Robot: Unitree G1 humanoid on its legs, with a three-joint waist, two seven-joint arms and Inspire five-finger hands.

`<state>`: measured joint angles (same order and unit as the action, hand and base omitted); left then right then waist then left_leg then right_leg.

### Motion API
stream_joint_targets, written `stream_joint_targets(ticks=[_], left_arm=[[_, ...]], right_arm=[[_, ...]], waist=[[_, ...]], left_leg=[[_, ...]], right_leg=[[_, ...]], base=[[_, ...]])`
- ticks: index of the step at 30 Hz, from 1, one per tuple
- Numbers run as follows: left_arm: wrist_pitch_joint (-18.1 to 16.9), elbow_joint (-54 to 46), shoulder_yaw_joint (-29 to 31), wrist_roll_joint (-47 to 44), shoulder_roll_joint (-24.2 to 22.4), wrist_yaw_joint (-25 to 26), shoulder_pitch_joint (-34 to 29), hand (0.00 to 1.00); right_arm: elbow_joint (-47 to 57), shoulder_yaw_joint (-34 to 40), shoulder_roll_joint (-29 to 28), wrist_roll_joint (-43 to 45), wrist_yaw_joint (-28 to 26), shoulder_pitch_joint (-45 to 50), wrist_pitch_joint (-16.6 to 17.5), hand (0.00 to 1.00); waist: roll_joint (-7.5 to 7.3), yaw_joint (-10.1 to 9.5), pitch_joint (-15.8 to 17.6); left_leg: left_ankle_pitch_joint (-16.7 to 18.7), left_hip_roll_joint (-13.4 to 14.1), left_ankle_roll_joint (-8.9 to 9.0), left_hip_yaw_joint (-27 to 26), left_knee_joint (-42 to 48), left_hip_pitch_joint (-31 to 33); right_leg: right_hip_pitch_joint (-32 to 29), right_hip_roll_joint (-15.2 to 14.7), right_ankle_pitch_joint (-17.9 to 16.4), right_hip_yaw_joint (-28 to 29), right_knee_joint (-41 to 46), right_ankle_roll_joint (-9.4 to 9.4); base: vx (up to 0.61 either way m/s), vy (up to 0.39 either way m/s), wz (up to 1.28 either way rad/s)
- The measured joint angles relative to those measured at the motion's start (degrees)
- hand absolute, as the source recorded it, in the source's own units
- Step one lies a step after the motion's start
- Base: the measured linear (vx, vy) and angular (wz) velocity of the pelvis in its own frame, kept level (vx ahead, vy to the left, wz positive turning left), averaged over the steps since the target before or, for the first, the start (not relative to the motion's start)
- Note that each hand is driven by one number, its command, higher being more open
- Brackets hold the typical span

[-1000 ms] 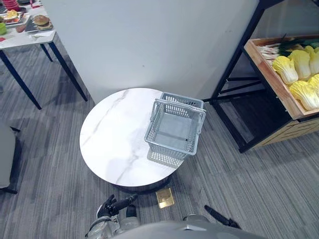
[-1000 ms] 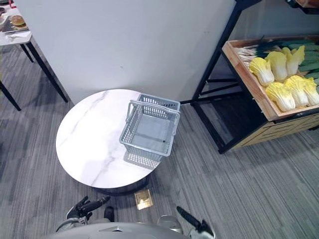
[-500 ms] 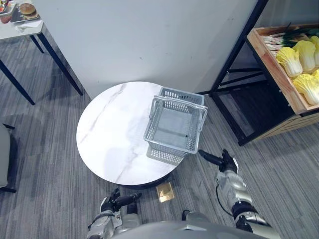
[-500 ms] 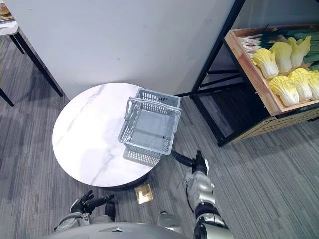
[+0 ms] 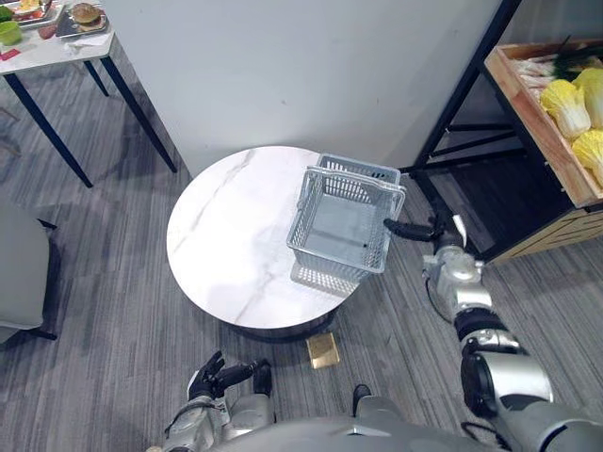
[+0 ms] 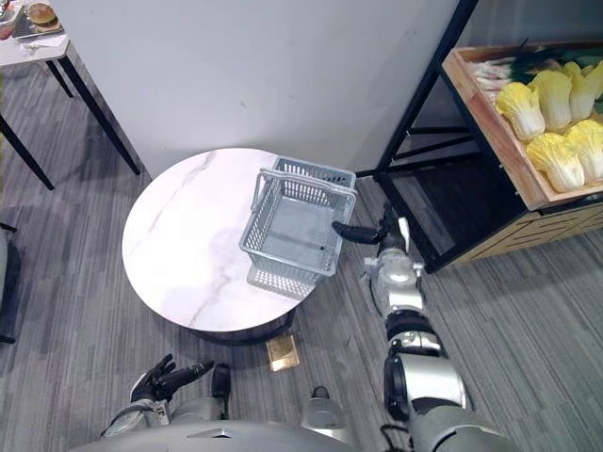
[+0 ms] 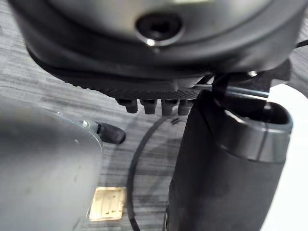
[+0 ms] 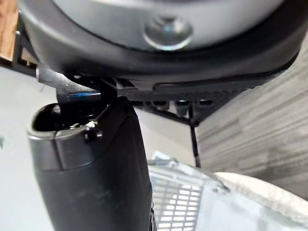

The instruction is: Pick vegetable in the basket

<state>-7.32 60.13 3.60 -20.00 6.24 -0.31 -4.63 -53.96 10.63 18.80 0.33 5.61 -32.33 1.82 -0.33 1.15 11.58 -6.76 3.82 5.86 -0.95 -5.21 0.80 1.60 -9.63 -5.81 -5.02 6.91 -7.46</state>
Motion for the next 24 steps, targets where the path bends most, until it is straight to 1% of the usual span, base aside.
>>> stream_joint_targets(ticks=[2, 4, 5, 6, 8, 12, 13, 16, 19, 20, 24], left_arm=[[-0.01, -0.02, 0.66, 0.0, -0.18, -0.16, -0.05, 1.0], [-0.01, -0.05, 1.37, -0.04, -0.05, -0.76, -0.07, 1.0], [-0.01, -0.05, 1.4, -0.03, 0.06, -0.83, -0.06, 1.0], [-0.01, -0.05, 1.39, -0.01, 0.37, -1.08, -0.06, 1.0], [-0.02, -0.08, 1.41, -0.02, 0.5, -1.2, -0.06, 1.0], [-0.03, -0.36, 1.27, 0.05, 0.54, -1.2, -0.07, 1.0], [-0.03, -0.82, 1.17, 0.05, 0.58, -1.23, -0.19, 1.0], [-0.05, -1.28, 0.6, 0.05, 0.63, -1.21, -0.31, 1.0], [-0.06, -1.62, -0.15, 0.04, 0.54, -1.21, -0.31, 1.0], [-0.11, -1.82, -0.53, 0.03, 0.54, -1.28, -0.33, 1.0], [-0.12, -2.19, -0.46, 0.03, 0.49, -1.29, -0.36, 1.0]], right_arm=[[-1.49, 0.03, 1.77, -0.05, -0.01, -0.39, -0.16, 1.0], [-3.76, 0.21, 3.44, -0.07, 0.0, -1.21, -0.24, 1.0], [-4.45, 0.41, 3.6, -0.07, 0.0, -1.58, -0.33, 1.0], [-5.79, 1.22, 3.71, -0.06, -0.02, -2.27, -0.5, 1.0], [-6.95, 1.22, 4.0, -0.07, -0.15, -3.05, -1.17, 1.0], [-8.45, 0.8, 4.0, -0.8, -0.98, -5.79, -1.53, 1.0], [-8.45, -0.07, 4.01, -1.67, -1.26, -6.89, -1.53, 1.0], [-8.32, -2.91, 4.13, -3.92, -1.61, -9.71, -1.51, 1.0], [-8.07, -6.47, 5.28, -7.86, -2.57, -11.65, -1.49, 1.0], [-7.26, -8.45, 6.45, -10.15, -2.95, -11.84, -1.43, 1.0], [-5.96, -11.2, 8.17, -15.55, -3.15, -12.19, -1.36, 1.0]], waist=[[0.02, -0.13, -0.02], [-0.44, -0.12, 0.25], [-0.59, -0.08, 0.34], [-0.95, -0.01, 0.52], [-1.19, -0.01, 0.66], [-1.25, -0.12, 0.72], [-1.28, -0.13, 0.74], [-1.15, -0.12, 0.82], [-0.47, -0.21, 1.22], [-0.3, -0.45, 1.32], [-0.23, -0.84, 1.36]], left_leg=[[-0.19, 0.06, 0.02, 0.07, 0.0, -0.07], [-0.41, -0.22, -0.21, -0.01, 0.01, 0.0], [-0.44, -0.33, -0.24, -0.11, 0.02, 0.01], [-0.65, -0.63, -0.43, -0.25, 0.04, 0.06], [-0.86, -1.09, -0.83, -0.19, 0.06, 0.07], [-0.66, -1.37, -1.1, -0.14, 0.15, 0.04], [-0.65, -1.31, -1.11, -0.11, 0.15, 0.02], [-0.61, -1.08, -1.16, -0.09, 0.05, -0.05], [-0.4, -0.4, -1.28, 0.02, 0.01, -0.01], [-0.03, -0.16, -0.86, 0.21, 0.0, 0.16], [0.07, -0.32, -1.01, 1.37, -0.01, 0.8]], right_leg=[[0.05, 0.07, -0.07, -0.07, -0.16, -0.1], [0.3, -0.18, 0.01, 0.33, -0.58, -0.41], [0.35, -0.29, 0.29, 0.44, -0.78, -0.84], [0.5, -0.54, 0.8, 0.6, -1.1, -0.89], [0.54, -0.94, 0.88, 0.52, -1.08, -1.0], [0.56, -1.2, 1.14, 0.68, -1.01, -1.35], [0.54, -1.16, 1.35, 0.71, -0.97, -1.6], [0.47, -0.93, 2.36, 0.82, -0.88, -1.39], [0.21, -0.23, 4.23, 0.98, -0.75, -0.9], [-0.28, -0.11, 4.72, 1.19, -0.21, -0.97], [-0.76, -0.25, 4.72, 1.16, 0.07, -0.97]], base=[[-0.03, -0.007, 0.02], [0.02, 0.008, -0.05], [0.07, 0.025, -0.08], [0.08, 0.026, -0.04], [0.08, 0.02, 0.01], [0.07, 0.008, 0.02], [0.0, 0.0, 0.0], [-0.01, 0.003, -0.01], [-0.08, 0.031, -0.02], [-0.08, 0.031, 0.0], [-0.08, 0.017, 0.06]])
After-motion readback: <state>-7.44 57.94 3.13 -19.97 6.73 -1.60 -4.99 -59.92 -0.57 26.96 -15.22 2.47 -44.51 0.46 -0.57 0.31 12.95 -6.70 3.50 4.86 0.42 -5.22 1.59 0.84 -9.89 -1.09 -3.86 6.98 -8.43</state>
